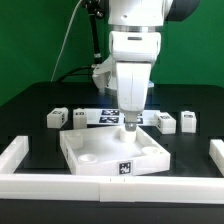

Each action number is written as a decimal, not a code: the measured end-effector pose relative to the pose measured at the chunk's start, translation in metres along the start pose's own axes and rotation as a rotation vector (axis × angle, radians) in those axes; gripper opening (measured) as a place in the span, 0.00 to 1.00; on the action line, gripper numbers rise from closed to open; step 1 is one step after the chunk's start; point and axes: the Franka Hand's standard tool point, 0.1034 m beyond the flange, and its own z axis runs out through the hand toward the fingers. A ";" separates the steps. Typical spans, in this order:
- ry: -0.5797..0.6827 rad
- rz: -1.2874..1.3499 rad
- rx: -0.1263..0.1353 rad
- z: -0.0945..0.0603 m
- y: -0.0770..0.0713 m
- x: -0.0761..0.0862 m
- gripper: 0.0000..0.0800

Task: Assemble one leg

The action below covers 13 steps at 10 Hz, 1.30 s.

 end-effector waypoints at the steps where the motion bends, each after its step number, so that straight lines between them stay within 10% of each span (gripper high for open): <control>1: 0.000 0.001 0.001 0.000 0.000 0.000 0.81; 4: 0.001 -0.074 0.002 0.002 -0.007 -0.007 0.81; 6: 0.006 -0.207 0.006 0.009 -0.042 -0.023 0.81; 9: 0.023 -0.365 0.056 0.026 -0.070 -0.063 0.81; 13: 0.049 -0.351 0.099 0.055 -0.078 -0.068 0.81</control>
Offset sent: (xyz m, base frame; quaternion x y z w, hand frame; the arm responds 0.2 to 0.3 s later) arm -0.0235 -0.0118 0.0004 0.0029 0.0305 -0.1196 0.9923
